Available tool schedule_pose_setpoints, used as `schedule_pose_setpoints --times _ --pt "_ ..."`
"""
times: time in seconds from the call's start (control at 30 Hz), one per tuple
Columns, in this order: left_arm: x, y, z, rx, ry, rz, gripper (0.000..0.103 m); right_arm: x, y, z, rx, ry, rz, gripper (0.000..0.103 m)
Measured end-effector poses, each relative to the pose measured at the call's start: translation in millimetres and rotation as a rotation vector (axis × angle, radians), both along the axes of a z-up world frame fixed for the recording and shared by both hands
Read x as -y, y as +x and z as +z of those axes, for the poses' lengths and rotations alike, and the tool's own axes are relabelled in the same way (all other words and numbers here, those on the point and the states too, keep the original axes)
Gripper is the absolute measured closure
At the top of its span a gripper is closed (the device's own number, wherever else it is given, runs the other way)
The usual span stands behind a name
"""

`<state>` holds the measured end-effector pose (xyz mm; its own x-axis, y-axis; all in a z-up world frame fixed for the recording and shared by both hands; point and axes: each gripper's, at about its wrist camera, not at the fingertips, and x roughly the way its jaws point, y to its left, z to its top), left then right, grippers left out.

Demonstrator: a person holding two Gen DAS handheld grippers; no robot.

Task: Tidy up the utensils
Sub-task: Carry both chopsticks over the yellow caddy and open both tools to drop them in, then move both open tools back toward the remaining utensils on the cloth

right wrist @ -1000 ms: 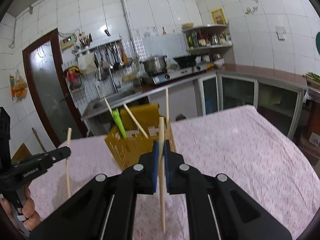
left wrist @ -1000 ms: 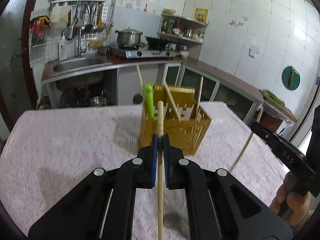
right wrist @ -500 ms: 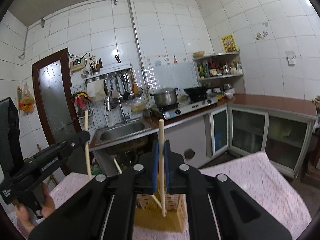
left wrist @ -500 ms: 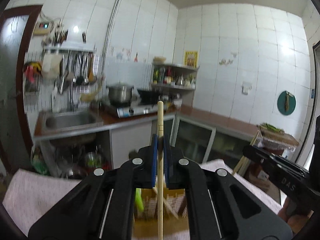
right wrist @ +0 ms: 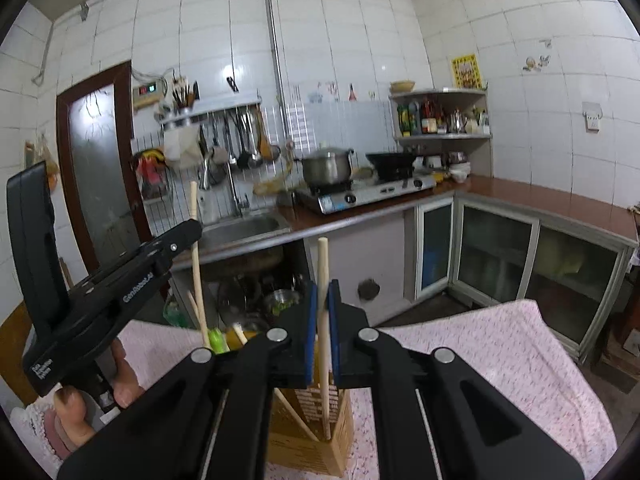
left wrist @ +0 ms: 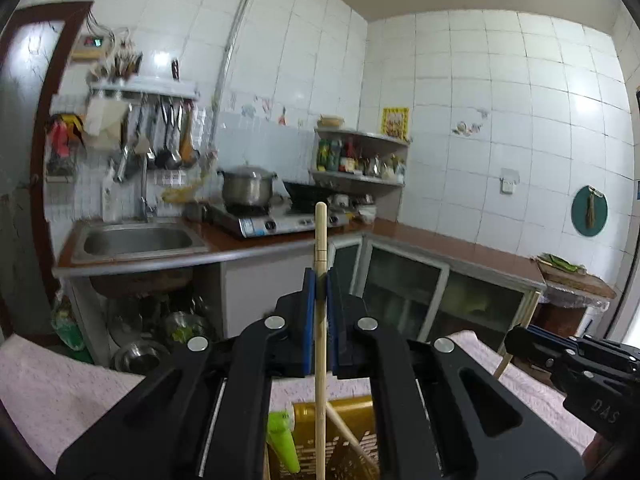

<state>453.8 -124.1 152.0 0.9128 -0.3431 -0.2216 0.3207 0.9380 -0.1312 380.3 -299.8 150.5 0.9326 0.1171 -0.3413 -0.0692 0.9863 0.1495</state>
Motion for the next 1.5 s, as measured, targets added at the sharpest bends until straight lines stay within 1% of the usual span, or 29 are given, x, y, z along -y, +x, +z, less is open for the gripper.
schedule_pose_setpoints --times 0.13,0.23,0.3,0.33,0.43,0.5,0.57,0.6,0.63,0.67,0.7,0.73,0.8,0.87,0.9,0.97,1.07,1.27,1.5 --pt "-8 11 -26 -0.069 -0.009 -0.009 0.098 -1 8 -24 -0.04 -0.007 0.0 0.097" --pt "-10 6 -44 -0.105 0.008 -0.012 0.098 -2 14 -40 -0.066 -0.004 -0.006 0.097" --pt "-10 2 -52 -0.122 0.031 -0.008 0.098 -3 13 -47 -0.063 -0.015 -0.018 0.097" --pt "-10 0 -58 -0.136 0.051 -0.008 0.098 -4 13 -48 -0.054 -0.025 -0.023 0.096" --pt "-13 -9 -63 -0.15 0.075 0.002 0.098 -7 10 -47 -0.052 -0.031 -0.012 0.096" --pt "-17 -17 -61 -0.155 0.073 0.003 0.092 -9 5 -45 -0.045 -0.052 -0.022 0.096" --pt "-22 -27 -55 -0.155 0.067 0.005 0.067 -9 -1 -40 -0.044 -0.048 -0.026 0.095" --pt "-26 -36 -50 -0.143 0.068 0.014 0.059 -8 -3 -39 -0.046 -0.04 -0.027 0.09" --pt "-31 -44 -45 -0.134 0.067 0.026 0.042 -6 -8 -36 -0.048 -0.029 -0.031 0.081" --pt "-35 -49 -42 -0.132 0.063 0.035 0.027 -5 -13 -33 -0.043 -0.025 -0.038 0.058" --pt "-40 -57 -39 -0.135 0.059 0.048 0.021 -4 -22 -30 -0.027 -0.029 -0.053 0.046" --pt "-46 -64 -37 -0.147 0.056 0.053 0.015 -5 -28 -27 -0.019 -0.043 -0.063 0.046" --pt "-60 -79 -35 -0.19 0.049 0.054 0.014 -4 -41 -25 -0.036 -0.067 -0.075 0.046" --pt "-68 -92 -36 -0.213 0.066 0.068 0.007 0 -50 -24 -0.048 -0.069 -0.091 0.046" --pt "-74 -102 -38 -0.22 0.087 0.088 0.005 2 -57 -26 -0.058 -0.069 -0.101 0.044" --pt "-80 -115 -42 -0.234 0.114 0.103 0.005 3 -71 -32 -0.08 -0.07 -0.111 0.04" --pt "-89 -136 -52 -0.28 0.134 0.099 0.005 2 -87 -42 -0.109 -0.093 -0.119 0.037" --pt "-97 -170 -82 -0.382 0.17 0.128 0.005 -5 -121 -80 -0.211 -0.114 -0.106 0.036" --pt "-91 -190 -125 -0.529 0.217 0.124 0.005 -18 -144 -129 -0.348 -0.14 -0.047 0.036"
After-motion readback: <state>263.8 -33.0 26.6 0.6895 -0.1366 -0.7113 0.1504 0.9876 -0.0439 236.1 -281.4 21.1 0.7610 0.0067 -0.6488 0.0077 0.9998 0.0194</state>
